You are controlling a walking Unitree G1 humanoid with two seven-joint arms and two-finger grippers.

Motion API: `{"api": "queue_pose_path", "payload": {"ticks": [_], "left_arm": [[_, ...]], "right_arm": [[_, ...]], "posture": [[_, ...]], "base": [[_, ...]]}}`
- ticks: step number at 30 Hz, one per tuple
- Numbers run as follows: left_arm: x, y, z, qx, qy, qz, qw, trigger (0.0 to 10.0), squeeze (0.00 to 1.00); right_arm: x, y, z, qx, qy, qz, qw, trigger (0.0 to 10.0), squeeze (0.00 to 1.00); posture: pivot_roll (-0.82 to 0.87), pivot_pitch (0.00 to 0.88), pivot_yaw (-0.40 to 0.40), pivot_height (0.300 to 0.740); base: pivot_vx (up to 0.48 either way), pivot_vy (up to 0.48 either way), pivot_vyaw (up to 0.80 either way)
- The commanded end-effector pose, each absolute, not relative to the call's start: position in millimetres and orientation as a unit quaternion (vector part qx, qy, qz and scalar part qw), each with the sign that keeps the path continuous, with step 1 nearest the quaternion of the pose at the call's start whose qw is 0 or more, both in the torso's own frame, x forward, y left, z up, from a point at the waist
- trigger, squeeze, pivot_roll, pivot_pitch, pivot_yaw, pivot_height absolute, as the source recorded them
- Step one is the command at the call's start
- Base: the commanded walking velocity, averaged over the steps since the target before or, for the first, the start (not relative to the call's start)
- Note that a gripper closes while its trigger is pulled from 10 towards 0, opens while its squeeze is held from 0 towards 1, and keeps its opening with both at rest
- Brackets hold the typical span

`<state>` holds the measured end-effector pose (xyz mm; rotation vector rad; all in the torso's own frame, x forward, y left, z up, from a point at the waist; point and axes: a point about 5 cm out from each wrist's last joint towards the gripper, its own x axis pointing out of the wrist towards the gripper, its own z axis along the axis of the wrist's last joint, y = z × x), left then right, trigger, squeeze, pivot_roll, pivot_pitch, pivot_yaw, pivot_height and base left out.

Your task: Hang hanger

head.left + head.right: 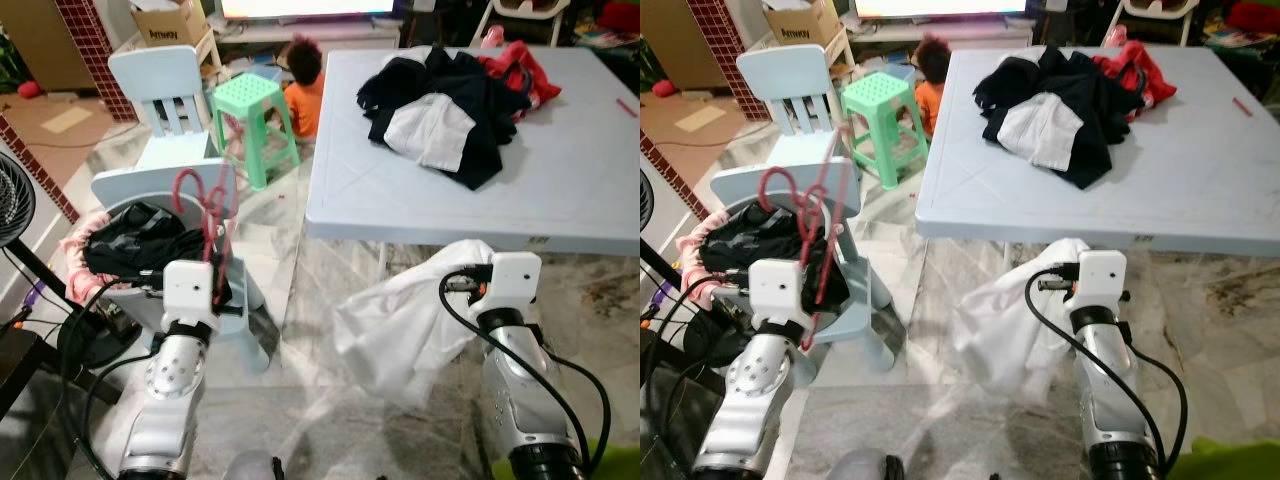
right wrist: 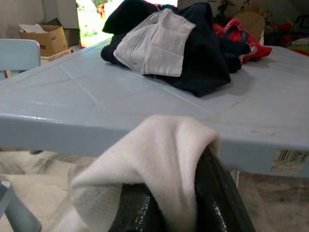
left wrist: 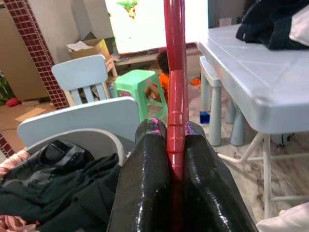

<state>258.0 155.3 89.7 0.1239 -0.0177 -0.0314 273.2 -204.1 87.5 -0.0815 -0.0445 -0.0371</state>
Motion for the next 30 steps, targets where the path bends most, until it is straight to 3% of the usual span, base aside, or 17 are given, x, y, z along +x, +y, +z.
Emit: {"api": "queue_pose_path", "payload": {"ticks": [1, 11, 30], "left_arm": [[261.0, 158.1, 97.0, 0.062, -0.019, -0.016, 0.998, 10.0, 0.0], [264.4, 155.3, 110.2, 0.053, -0.036, -0.022, 0.998, 10.0, 0.0], [261.9, 151.1, 109.3, 0.051, -0.028, -0.029, 0.998, 10.0, 0.0]], "right_arm": [[280.6, -200.7, 107.8, -0.042, -0.064, -0.016, 0.997, 10.0, 0.0], [297.2, -200.2, 141.9, -0.052, -0.123, -0.023, 0.991, 10.0, 0.0], [297.0, -204.0, 137.5, -0.052, -0.11, -0.034, 0.992, 10.0, 0.0]], "posture": [[0.01, 0.0, 0.019, 0.74], [0.02, 0.0, 0.018, 0.74], [0.02, 0.0, 0.013, 0.74]], "base": [[0.375, 0.0, 0.0], [0.405, 0.0, 0.0], [0.407, 0.0, 0.0]]}}
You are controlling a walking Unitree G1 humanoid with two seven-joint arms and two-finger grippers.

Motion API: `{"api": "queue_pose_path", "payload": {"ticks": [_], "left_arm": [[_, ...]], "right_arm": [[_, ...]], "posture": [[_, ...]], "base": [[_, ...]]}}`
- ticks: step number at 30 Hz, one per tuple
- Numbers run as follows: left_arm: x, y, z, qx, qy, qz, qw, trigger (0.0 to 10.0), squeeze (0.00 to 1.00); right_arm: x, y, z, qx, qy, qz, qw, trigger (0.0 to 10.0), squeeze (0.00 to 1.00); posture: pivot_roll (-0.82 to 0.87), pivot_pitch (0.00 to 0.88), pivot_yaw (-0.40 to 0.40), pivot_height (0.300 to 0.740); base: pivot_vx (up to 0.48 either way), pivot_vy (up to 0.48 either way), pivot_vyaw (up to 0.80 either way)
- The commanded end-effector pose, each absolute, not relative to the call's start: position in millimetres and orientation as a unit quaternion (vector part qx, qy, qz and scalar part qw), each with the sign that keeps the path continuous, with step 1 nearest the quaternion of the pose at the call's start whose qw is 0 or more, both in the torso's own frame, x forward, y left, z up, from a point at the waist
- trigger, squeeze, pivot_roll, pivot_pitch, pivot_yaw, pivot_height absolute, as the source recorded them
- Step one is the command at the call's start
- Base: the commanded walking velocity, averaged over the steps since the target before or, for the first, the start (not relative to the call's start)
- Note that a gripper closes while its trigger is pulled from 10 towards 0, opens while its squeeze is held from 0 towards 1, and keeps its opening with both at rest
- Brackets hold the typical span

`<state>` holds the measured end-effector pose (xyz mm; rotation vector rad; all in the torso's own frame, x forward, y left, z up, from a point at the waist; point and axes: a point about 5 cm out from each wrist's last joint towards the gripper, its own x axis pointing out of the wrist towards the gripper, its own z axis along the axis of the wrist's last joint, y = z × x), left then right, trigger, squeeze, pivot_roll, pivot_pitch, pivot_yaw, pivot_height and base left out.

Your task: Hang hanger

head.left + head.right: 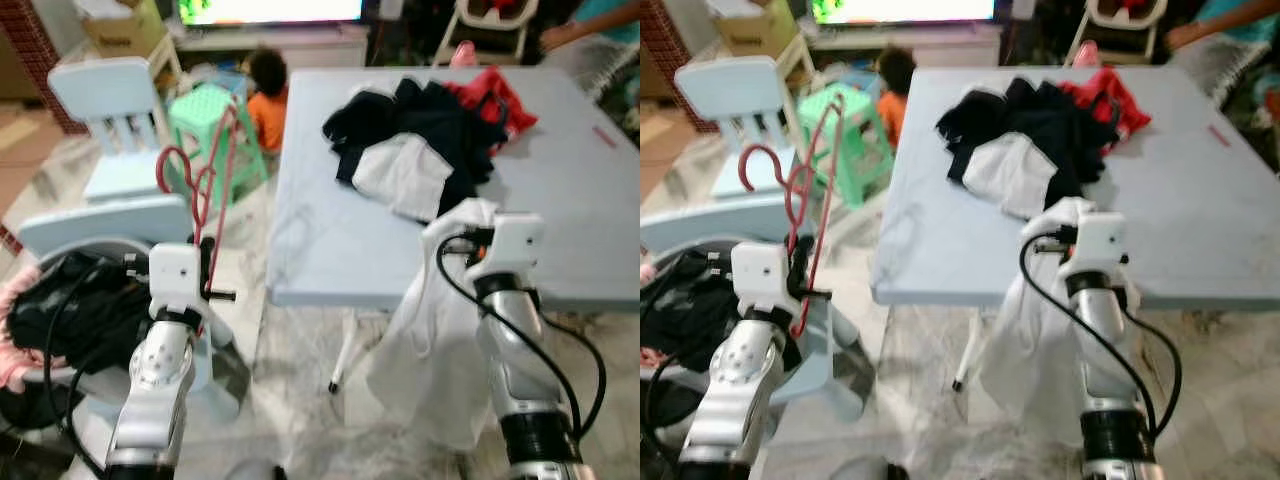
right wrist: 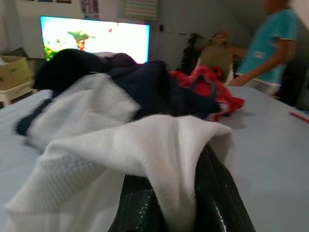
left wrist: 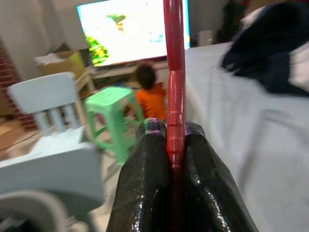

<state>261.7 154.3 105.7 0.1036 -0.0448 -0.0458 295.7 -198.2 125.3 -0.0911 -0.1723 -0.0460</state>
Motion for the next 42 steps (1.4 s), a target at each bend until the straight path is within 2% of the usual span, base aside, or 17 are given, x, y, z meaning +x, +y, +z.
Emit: {"api": "queue_pose_path", "payload": {"ticks": [1, 10, 12, 15, 16, 21, 22, 24, 25, 26, 27, 29, 32, 34, 38, 39, 42], "left_arm": [[261.5, 151.5, 108.9, 0.052, -0.025, -0.024, 0.998, 10.0, 0.0], [258.7, 152.1, 108.0, 0.054, -0.022, -0.017, 0.998, 10.0, 0.0], [256.9, 152.2, 110.2, 0.054, -0.024, -0.008, 0.998, 10.0, 0.0], [255.8, 153.6, 110.6, 0.053, -0.024, -0.001, 0.998, 10.0, 0.0], [252.8, 155.2, 108.9, 0.053, -0.022, 0.006, 0.998, 10.0, 0.0], [249.0, 153.1, 106.8, 0.046, -0.019, 0.015, 0.999, 10.0, 0.0], [248.9, 152.2, 107.8, 0.047, -0.021, 0.015, 0.999, 10.0, 0.0], [248.9, 153.2, 109.6, 0.048, -0.027, 0.02, 0.998, 10.0, 0.0], [248.9, 153.2, 109.6, 0.048, -0.027, 0.02, 0.998, 10.0, 0.0], [248.8, 156.4, 115.2, 0.049, -0.043, 0.031, 0.997, 10.0, 0.0], [248.8, 156.4, 115.2, 0.049, -0.043, 0.031, 0.997, 10.0, 0.0], [249.8, 158.5, 119.4, 0.053, -0.054, 0.042, 0.996, 10.0, 0.0], [249.9, 156.0, 116.1, 0.051, -0.049, 0.04, 0.997, 10.0, 0.0], [249.8, 150.2, 113.8, 0.048, -0.045, 0.027, 0.998, 10.0, 0.0], [250.7, 144.9, 113.0, 0.049, -0.045, 0.01, 0.998, 10.0, 0.0], [250.6, 144.4, 112.2, 0.048, -0.043, 0.01, 0.998, 10.0, 0.0], [250.0, 141.5, 109.6, 0.042, -0.035, -0.001, 0.998, 10.0, 0.0]], "right_arm": [[297.0, -204.2, 136.9, -0.053, -0.109, -0.034, 0.992, 10.0, 0.0], [306.6, -207.3, 137.1, -0.038, -0.096, -0.019, 0.995, 10.0, 0.0], [347.9, -208.6, 155.1, -0.018, -0.083, 0.014, 0.996, 10.0, 0.0], [371.1, -206.0, 175.1, -0.023, -0.085, 0.03, 0.996, 10.0, 0.0], [397.1, -199.5, 214.3, -0.025, -0.095, 0.041, 0.994, 10.0, 0.0], [418.0, -192.6, 334.0, -0.051, -0.194, 0.014, 0.98, 10.0, 0.0], [410.7, -196.8, 386.8, -0.044, -0.26, -0.018, 0.964, 10.0, 0.0], [397.4, -202.7, 430.8, -0.038, -0.325, -0.047, 0.944, 10.0, 0.0], [397.4, -202.7, 430.8, -0.038, -0.325, -0.047, 0.944, 10.0, 0.0], [381.8, -208.9, 466.8, -0.038, -0.382, -0.067, 0.921, 10.0, 0.0], [381.8, -208.9, 466.8, -0.038, -0.382, -0.067, 0.921, 10.0, 0.0], [360.6, -218.9, 499.7, -0.037, -0.447, -0.082, 0.89, 10.0, 0.0], [359.3, -224.6, 497.2, -0.052, -0.454, -0.084, 0.886, 10.0, 0.0], [374.9, -225.8, 466.6, -0.068, -0.408, -0.072, 0.907, 10.0, 0.0], [407.2, -224.5, 371.5, -0.087, -0.261, -0.03, 0.961, 10.0, 0.0], [415.0, -220.7, 325.7, -0.094, -0.185, -0.004, 0.978, 10.0, 0.0], [414.9, -211.0, 236.3, -0.168, -0.026, 0.053, 0.984, 10.0, 0.0]], "posture": [[0.02, 0.0, 0.013, 0.74], [0.05, 0.0, -0.008, 0.74], [0.08, 0.0, -0.042, 0.74], [0.1, 0.0, -0.054, 0.74], [0.11, 0.0, -0.073, 0.74], [0.13, 0.0, -0.086, 0.74], [0.13, 0.0, -0.09, 0.74], [0.13, 0.0, -0.093, 0.74], [0.13, 0.0, -0.093, 0.74], [0.13, 0.0, -0.097, 0.74], [0.13, 0.0, -0.097, 0.74], [0.13, 0.0, -0.099, 0.74], [0.12, 0.0, -0.094, 0.74], [0.11, 0.0, -0.093, 0.74], [0.11, 0.0, -0.092, 0.74], [0.11, 0.0, -0.092, 0.74], [0.11, 0.0, -0.085, 0.74]], "base": [[0.0, 0.0, 0.0], [0.0, 0.0, 0.0], [0.0, 0.0, 0.0], [0.0, 0.0, 0.0], [0.0, 0.0, 0.0], [0.0, 0.0, 0.0], [0.0, 0.0, 0.0], [0.0, 0.0, 0.0], [0.0, 0.0, 0.0], [0.0, 0.0, 0.0], [0.0, 0.0, 0.0], [0.0, 0.0, 0.0], [0.0, 0.0, 0.0], [0.0, 0.0, 0.0], [0.0, 0.0, 0.0], [0.0, 0.0, 0.0], [0.0, 0.0, 0.0]]}}
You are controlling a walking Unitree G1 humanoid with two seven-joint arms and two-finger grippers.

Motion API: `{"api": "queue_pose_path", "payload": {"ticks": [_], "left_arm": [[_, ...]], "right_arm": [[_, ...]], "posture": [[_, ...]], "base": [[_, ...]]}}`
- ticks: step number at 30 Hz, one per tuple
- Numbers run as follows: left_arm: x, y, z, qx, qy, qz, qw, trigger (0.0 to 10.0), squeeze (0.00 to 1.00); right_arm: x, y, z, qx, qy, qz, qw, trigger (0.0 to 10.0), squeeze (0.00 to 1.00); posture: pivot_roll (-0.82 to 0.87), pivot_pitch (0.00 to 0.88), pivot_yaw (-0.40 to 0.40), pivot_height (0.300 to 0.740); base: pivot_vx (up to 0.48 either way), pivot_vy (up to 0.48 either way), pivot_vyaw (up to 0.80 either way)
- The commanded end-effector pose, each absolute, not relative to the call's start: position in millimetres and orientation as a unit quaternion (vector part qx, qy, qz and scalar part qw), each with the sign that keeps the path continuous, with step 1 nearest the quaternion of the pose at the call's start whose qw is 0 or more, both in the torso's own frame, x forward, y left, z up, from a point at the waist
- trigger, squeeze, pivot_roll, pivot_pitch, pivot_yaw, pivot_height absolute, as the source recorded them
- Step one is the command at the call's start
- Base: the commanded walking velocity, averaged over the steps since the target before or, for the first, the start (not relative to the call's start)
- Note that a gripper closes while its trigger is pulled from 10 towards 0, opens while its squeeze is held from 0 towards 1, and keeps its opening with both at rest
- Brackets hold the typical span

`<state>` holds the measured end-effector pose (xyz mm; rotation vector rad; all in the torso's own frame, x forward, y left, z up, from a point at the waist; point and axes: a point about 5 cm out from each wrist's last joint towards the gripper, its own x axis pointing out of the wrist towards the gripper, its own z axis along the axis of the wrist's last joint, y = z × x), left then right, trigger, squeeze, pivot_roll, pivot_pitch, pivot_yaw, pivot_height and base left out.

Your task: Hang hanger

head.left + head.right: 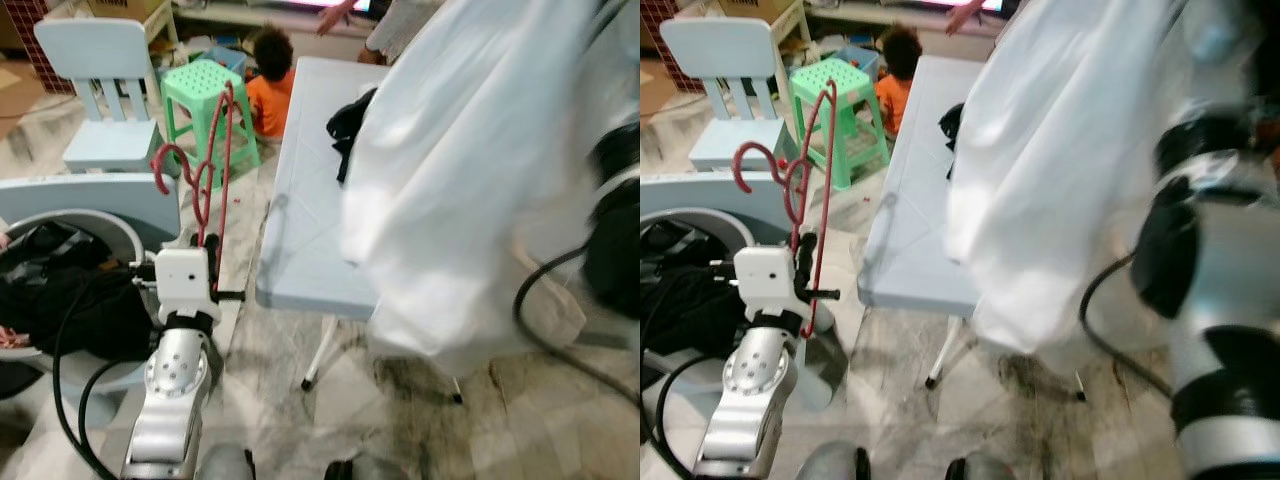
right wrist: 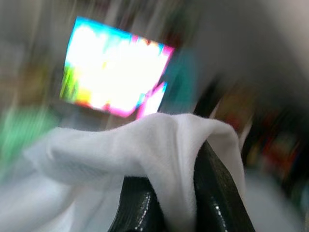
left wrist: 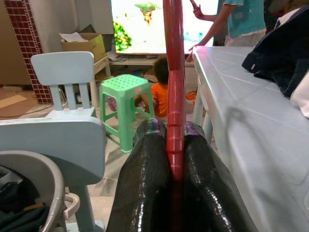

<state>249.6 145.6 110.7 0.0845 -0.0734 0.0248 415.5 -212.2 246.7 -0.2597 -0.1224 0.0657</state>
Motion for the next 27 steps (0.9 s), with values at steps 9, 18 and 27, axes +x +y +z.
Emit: {"api": "queue_pose_path", "payload": {"ticks": [9, 18, 27], "left_arm": [[249.6, 131.4, 106.2, 0.036, -0.024, -0.043, 0.998, 10.0, 0.0], [248.2, 127.8, 102.0, 0.035, -0.014, -0.063, 0.997, 10.0, 0.0], [248.3, 130.1, 100.3, 0.045, -0.011, -0.071, 0.996, 10.0, 0.0]], "right_arm": [[390.9, -206.5, 153.8, -0.202, 0.117, 0.186, 0.954, 10.0, 1.0], [379.9, -221.7, 184.7, -0.153, -0.012, 0.27, 0.951, 10.0, 1.0], [368.0, -261.7, 212.3, -0.174, -0.127, 0.127, 0.968, 10.0, 1.0]], "posture": [[0.1, 0.0, -0.064, 0.74], [0.09, 0.0, -0.06, 0.74], [0.08, 0.0, -0.038, 0.74]], "base": [[0.0, 0.0, 0.0], [0.0, 0.0, 0.0], [0.0, 0.0, 0.0]]}}
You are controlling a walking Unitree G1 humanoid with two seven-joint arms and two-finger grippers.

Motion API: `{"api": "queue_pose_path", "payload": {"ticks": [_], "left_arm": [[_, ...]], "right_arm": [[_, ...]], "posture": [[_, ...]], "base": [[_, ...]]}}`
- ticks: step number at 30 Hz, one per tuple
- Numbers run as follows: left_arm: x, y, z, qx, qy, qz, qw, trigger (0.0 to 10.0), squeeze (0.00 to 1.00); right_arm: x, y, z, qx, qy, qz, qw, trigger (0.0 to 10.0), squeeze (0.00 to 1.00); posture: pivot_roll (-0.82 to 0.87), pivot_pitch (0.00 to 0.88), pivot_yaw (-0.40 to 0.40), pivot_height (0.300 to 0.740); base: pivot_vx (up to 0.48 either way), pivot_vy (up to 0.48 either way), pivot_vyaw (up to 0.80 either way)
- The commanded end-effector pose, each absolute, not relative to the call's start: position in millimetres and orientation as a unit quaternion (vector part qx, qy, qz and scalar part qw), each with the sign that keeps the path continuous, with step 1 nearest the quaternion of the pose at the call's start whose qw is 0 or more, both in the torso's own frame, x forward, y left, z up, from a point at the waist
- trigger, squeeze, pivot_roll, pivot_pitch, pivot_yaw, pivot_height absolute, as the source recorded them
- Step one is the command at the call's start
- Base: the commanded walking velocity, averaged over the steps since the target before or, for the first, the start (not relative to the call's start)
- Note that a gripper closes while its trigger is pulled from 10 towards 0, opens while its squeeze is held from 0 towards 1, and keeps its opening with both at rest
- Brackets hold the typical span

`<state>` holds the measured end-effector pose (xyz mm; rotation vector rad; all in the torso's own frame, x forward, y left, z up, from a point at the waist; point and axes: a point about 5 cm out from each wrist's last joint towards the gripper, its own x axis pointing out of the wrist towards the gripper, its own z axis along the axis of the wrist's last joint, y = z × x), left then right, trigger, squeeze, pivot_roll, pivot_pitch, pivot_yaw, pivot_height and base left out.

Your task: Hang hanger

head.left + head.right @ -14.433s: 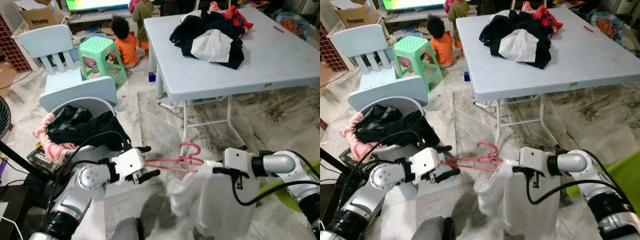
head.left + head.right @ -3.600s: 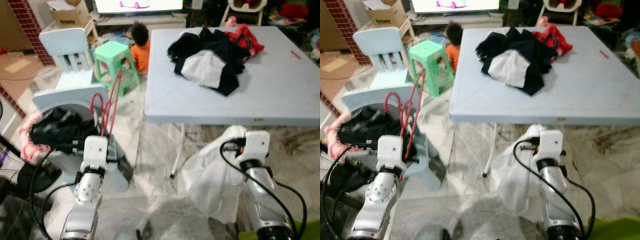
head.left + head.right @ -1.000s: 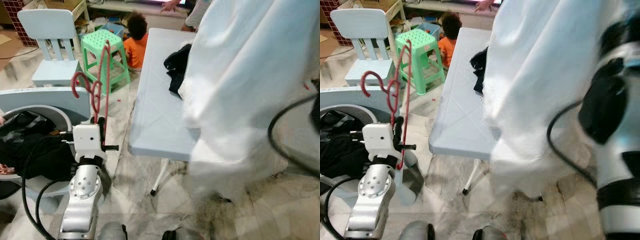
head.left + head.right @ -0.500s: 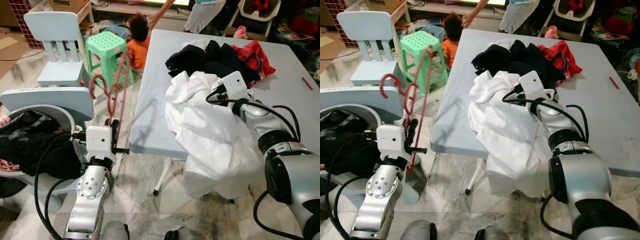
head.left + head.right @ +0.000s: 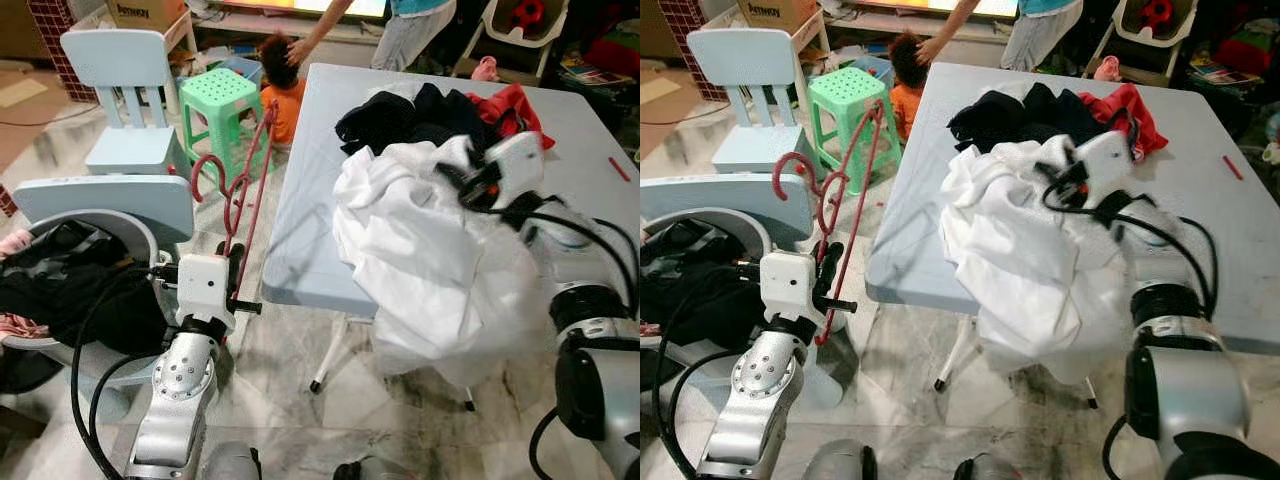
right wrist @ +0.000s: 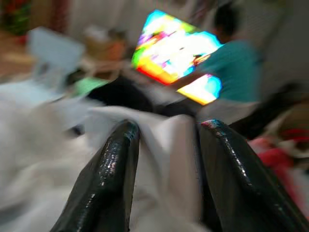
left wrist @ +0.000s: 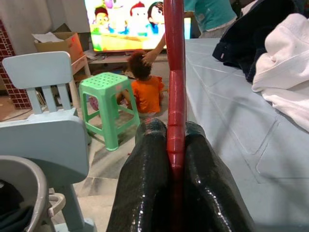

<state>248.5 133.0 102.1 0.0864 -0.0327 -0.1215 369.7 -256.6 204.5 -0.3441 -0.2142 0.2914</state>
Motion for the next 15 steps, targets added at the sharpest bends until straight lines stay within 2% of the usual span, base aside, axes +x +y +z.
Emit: {"api": "queue_pose_path", "payload": {"ticks": [1, 7, 9, 10, 14, 15], "left_arm": [[248.5, 129.7, 100.3, 0.046, -0.011, -0.073, 0.996, 10.0, 0.0], [249.2, 129.5, 100.5, 0.049, -0.012, -0.077, 0.996, 10.0, 0.0], [249.9, 130.9, 100.5, 0.052, -0.012, -0.077, 0.996, 10.0, 0.0], [249.9, 130.9, 100.5, 0.052, -0.012, -0.077, 0.996, 10.0, 0.0], [250.0, 132.2, 99.9, 0.053, -0.01, -0.077, 0.996, 10.0, 0.0], [250.0, 132.2, 99.9, 0.053, -0.01, -0.077, 0.996, 10.0, 0.0]], "right_arm": [[366.4, -264.5, 213.3, -0.17, -0.13, 0.122, 0.969, 10.0, 1.0], [360.4, -273.2, 207.3, -0.166, -0.109, 0.13, 0.971, 10.0, 1.0], [347.3, -281.6, 193.1, -0.141, -0.047, 0.208, 0.967, 10.0, 1.0], [347.3, -281.6, 193.1, -0.141, -0.047, 0.208, 0.967, 10.0, 1.0], [324.2, -290.3, 188.9, -0.1, 0.006, 0.319, 0.943, 10.0, 1.0], [324.2, -290.3, 188.9, -0.1, 0.006, 0.319, 0.943, 10.0, 1.0]], "posture": [[0.08, 0.0, -0.036, 0.74], [0.07, 0.0, -0.032, 0.74], [0.07, 0.0, -0.028, 0.74], [0.07, 0.0, -0.028, 0.74], [0.07, 0.0, -0.023, 0.74], [0.07, 0.0, -0.023, 0.74]], "base": [[0.0, 0.0, 0.0], [0.0, 0.0, 0.0], [0.0, 0.0, 0.0], [0.0, 0.0, 0.0], [0.0, 0.0, 0.0], [0.0, 0.0, 0.0]]}}
